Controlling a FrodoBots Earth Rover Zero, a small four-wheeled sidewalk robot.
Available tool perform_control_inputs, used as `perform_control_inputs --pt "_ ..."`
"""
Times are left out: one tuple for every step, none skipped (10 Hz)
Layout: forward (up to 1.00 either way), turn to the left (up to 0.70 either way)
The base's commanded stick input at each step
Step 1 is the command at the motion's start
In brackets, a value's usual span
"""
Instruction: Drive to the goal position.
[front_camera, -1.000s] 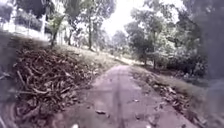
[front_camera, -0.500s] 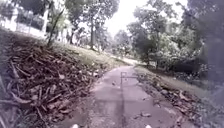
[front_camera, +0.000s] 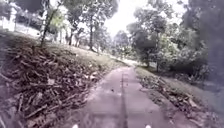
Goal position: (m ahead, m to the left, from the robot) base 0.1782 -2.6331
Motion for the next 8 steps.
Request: perform_control_inputs --pt "0.70 0.00" --pt "0.70 0.00" --pt "0.70 0.00" --pt "0.70 0.00" --pt "0.70 0.00" --pt "0.70 0.00" --pt "0.70 0.00" --pt "0.70 0.00"
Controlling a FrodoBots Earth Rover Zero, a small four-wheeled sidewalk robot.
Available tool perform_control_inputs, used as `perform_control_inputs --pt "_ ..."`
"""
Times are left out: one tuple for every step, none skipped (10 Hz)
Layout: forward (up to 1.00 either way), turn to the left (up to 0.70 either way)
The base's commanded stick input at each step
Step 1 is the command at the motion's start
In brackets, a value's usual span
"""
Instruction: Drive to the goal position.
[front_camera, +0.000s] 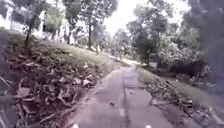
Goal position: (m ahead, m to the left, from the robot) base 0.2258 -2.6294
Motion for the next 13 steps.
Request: perform_control_inputs --pt "0.70 0.00" --pt "0.70 0.00" --pt "0.70 0.00" --pt "0.70 0.00" --pt "0.70 0.00" --pt "0.70 0.00" --pt "0.70 0.00" --pt "0.70 -0.06" --pt "0.70 -0.12" --pt "0.70 -0.02" --pt "0.70 0.00" --pt "0.70 0.00" --pt "0.70 0.00"
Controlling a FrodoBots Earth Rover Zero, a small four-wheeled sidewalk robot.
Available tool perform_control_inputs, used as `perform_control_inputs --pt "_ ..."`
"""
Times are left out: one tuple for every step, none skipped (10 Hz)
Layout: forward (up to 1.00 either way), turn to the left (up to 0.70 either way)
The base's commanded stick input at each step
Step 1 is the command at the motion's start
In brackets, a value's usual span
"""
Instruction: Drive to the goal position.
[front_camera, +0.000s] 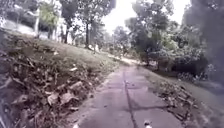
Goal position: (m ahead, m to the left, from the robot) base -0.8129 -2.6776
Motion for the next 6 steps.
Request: perform_control_inputs --pt "0.70 -0.09" --pt "0.70 -0.13" --pt "0.70 0.00" --pt "0.70 0.00" --pt "0.70 -0.01" --pt "0.70 -0.06"
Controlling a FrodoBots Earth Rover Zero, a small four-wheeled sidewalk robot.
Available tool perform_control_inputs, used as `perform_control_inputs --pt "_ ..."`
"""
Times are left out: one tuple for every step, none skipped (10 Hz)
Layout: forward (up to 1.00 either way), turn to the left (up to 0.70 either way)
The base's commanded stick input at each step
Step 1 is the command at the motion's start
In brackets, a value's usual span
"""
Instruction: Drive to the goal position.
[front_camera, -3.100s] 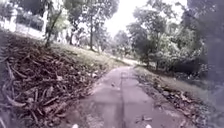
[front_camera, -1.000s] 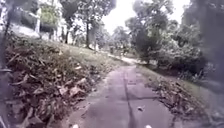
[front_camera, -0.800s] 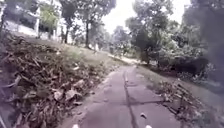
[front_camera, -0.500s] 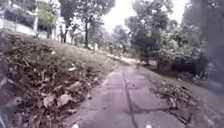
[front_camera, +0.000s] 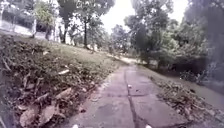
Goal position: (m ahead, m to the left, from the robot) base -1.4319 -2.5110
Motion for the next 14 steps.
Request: perform_control_inputs --pt "0.70 -0.11" --pt "0.70 -0.05" --pt "0.70 0.00" --pt "0.70 0.00" --pt "0.70 -0.09" --pt "0.70 -0.20" --pt "0.70 -0.06" --pt "0.70 0.00" --pt "0.70 -0.10" --pt "0.70 -0.18" --pt "0.70 -0.05" --pt "0.70 -0.10" --pt "0.70 -0.19" --pt "0.70 -0.09"
